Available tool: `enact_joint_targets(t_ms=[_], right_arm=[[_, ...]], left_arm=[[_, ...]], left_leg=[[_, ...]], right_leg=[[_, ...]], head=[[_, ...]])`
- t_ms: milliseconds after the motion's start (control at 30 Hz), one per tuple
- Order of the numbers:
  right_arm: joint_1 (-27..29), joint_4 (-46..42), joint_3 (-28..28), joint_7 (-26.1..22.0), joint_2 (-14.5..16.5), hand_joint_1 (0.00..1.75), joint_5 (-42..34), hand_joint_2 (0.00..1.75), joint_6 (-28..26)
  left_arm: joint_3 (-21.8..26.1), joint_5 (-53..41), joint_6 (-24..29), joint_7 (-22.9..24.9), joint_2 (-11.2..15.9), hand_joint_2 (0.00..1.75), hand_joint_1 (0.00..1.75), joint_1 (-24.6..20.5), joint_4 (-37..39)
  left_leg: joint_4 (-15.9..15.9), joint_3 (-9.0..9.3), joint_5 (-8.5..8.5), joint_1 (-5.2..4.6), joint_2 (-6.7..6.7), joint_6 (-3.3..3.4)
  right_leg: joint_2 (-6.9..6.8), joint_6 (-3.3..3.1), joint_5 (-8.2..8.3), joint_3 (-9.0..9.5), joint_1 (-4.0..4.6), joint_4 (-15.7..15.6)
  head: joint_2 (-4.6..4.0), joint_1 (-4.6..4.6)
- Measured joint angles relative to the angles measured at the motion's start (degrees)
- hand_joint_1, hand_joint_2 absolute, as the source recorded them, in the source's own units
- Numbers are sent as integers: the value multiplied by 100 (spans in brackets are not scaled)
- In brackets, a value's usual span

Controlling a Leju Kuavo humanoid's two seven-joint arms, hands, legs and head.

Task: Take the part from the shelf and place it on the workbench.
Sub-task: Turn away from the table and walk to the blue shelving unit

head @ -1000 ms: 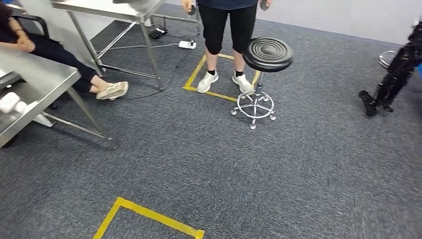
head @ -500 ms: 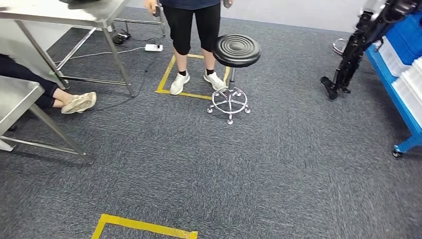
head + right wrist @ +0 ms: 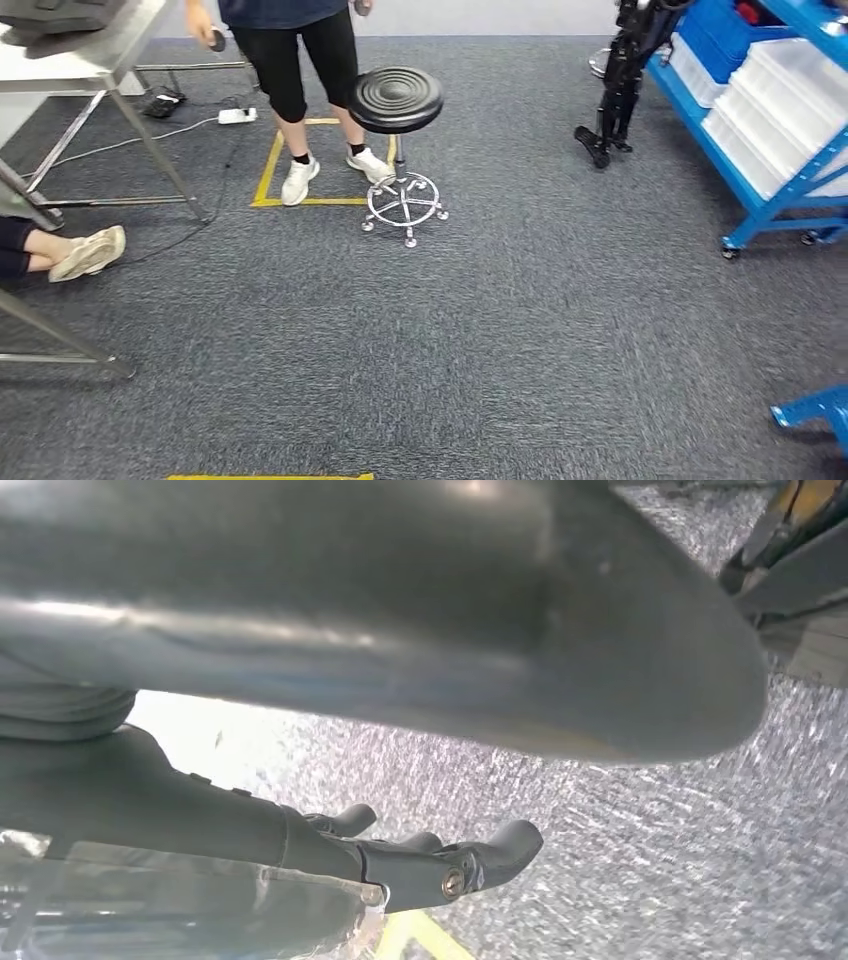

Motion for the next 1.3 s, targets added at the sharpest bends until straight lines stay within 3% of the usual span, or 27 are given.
enact_joint_targets(t_ms=[33, 67, 100, 167, 233, 300, 367, 433, 500, 533, 567, 633, 700, 733, 800, 867, 933, 1000, 1033, 1067, 1100, 1167, 1233, 1300], right_arm=[[-1, 0, 0, 5, -3, 0, -19, 0, 1], [0, 0, 0, 10, -4, 0, -39, 0, 1], [0, 0, -1, 13, -5, 0, -58, 0, 1], [-9, 0, -3, 14, -7, 0, -100, 0, -2], [-1, 0, -8, 18, -8, 0, -144, 0, -17], [39, 1, -10, 25, -8, 0, -178, 0, -44], [60, 2, -11, 30, 0, 0, -196, 0, -68], [45, 2, -11, 32, 14, 0, -205, 0, -84], [37, 2, -12, 34, 28, 0, -208, 0, -90], [43, 2, -13, 34, 34, 0, -208, 0, -91], [49, 2, -13, 37, 38, 0, -208, 0, -91], [53, 2, -13, 44, 40, 0, -208, 0, -92], [35, 2, -13, 50, 40, 0, -206, 0, -97], [27, 2, -13, 50, 42, 0, -204, 0, -99], [27, 4, -13, 50, 40, 0, -202, 0, -103], [28, 7, -13, 50, 38, 0, -200, 0, -104], [17, 8, -14, 51, 33, 0, -202, 0, -105], [12, 9, -16, 51, 30, 0, -207, 0, -108], [16, 9, -17, 50, 31, 0, -210, 0, -108], [22, 9, -18, 50, 32, 0, -214, 0, -107], [26, 9, -19, 50, 33, 0, -218, 0, -107], [21, 9, -20, 50, 36, 0, -224, 0, -106], [10, 9, -21, 50, 35, 0, -227, 0, -106], [30, 12, -22, 50, 33, 0, -230, 0, -106]], left_arm=[[-5, -14, 7, 18, -5, 0, 0, -9, -1], [-15, -29, 11, 38, -11, 0, 0, -22, -1], [-25, -41, 13, 54, -15, 0, 0, -38, -1], [-50, -56, 12, 79, -23, 0, 0, -67, -1], [-82, -85, 3, 102, -28, 0, 0, -97, -2], [-122, -119, -7, 130, -32, 0, 0, -138, -2], [-148, -142, -8, 155, -32, 0, 0, -165, -2], [-162, -154, -7, 173, -28, 0, 0, -166, -1], [-173, -154, -7, 179, -26, 0, 0, -164, 0], [-175, -154, -7, 179, -26, 0, 0, -169, 0], [-178, -155, -7, 179, -26, 0, 0, -177, 0], [-181, -160, -7, 179, -29, 0, 0, -194, 0], [-183, -165, -6, 183, -28, 0, 0, -208, 0], [-185, -167, -5, 188, -28, 0, 0, -216, 0], [-188, -171, -4, 197, -34, 0, 0, -246, -2], [-197, -178, -5, 194, -44, 0, 0, -275, -5], [-220, -191, -6, 193, -52, 0, 0, -273, -5], [-244, -204, -7, 194, -55, 0, 0, -254, -4], [-253, -208, -7, 194, -55, 0, 0, -245, -4], [-261, -212, -7, 194, -55, 0, 0, -242, -4], [-268, -213, -7, 194, -54, 0, 0, -241, -4], [-273, -212, -7, 191, -54, 0, 0, -241, -4], [-273, -211, -5, 186, -55, 0, 0, -239, -3], [-274, -208, -4, 178, -60, 0, 0, -240, -2]], left_leg=[[6, -28, 85, 1, -28, 5], [-201, 49, 272, 4, -56, 14], [-550, 197, 499, 15, -124, 22], [-1161, 460, 753, 35, -373, 27], [-1343, 527, 753, 12, -484, 48], [-1388, 548, 789, -13, -354, 126], [-1446, 587, 838, -14, -209, 217], [-1472, 599, 855, -34, -35, 263], [-1472, 591, 848, -51, 147, 272], [-1471, 591, 840, -54, 226, 271], [-1471, 599, 831, -54, 294, 263], [-1469, 628, 799, -60, 415, 227], [-1465, 669, 751, -88, 527, 161], [-1470, 689, 732, -102, 581, 128], [-1486, 737, 704, -89, 654, 67], [-1326, 694, 564, -57, 447, 17], [-727, 411, 229, -43, 106, 5], [-31, 34, -26, -41, -24, 6], [103, -69, -1, -41, -40, 8], [7, -62, 146, -37, -53, 13], [-282, 44, 372, -29, -84, 20], [-1012, 351, 738, 4, -301, 30], [-1362, 494, 815, 0, -460, 48], [-1410, 507, 826, -31, -367, 115]], right_leg=[[82, -1, 0, 7, 12, 4], [166, 1, -1, 19, 18, 9], [246, 3, -1, 28, 19, 19], [385, 31, 0, 8, 41, 54], [505, 102, 22, -47, 44, 64], [570, 182, 48, -115, 22, 61], [330, 202, -63, -263, 32, 283], [11, 172, -361, -597, 34, 945], [-84, 186, -579, -924, 11, 1599], [-106, 223, -574, -954, -2, 1670], [-135, 272, -487, -861, -15, 1500], [-333, 348, -213, -435, -23, 715], [-519, 316, -32, -126, 15, 158], [-543, 275, -6, -87, 43, 84], [-415, 194, 16, -87, 31, 66], [-298, 105, 34, -64, -21, 28], [-183, 26, 39, -48, -32, 15], [-39, -13, 40, -49, -5, 17], [42, -20, 40, -45, 6, 19], [124, -20, 40, -35, 11, 22], [205, -17, 40, -20, 11, 25], [354, 3, 38, -15, 26, 46], [482, 69, 54, -53, 40, 52], [611, 158, 92, -108, 28, 28]], head=[[-1, 0], [-1, 0], [0, -1], [1, 4], [2, 8], [2, 7], [1, 24], [1, 42], [2, 45], [2, 46], [1, 48], [1, 53], [2, 54], [2, 55], [2, 55], [1, 34], [1, 9], [1, 7], [1, 7], [1, 7], [1, 7], [1, 9], [1, 12], [2, 13]])
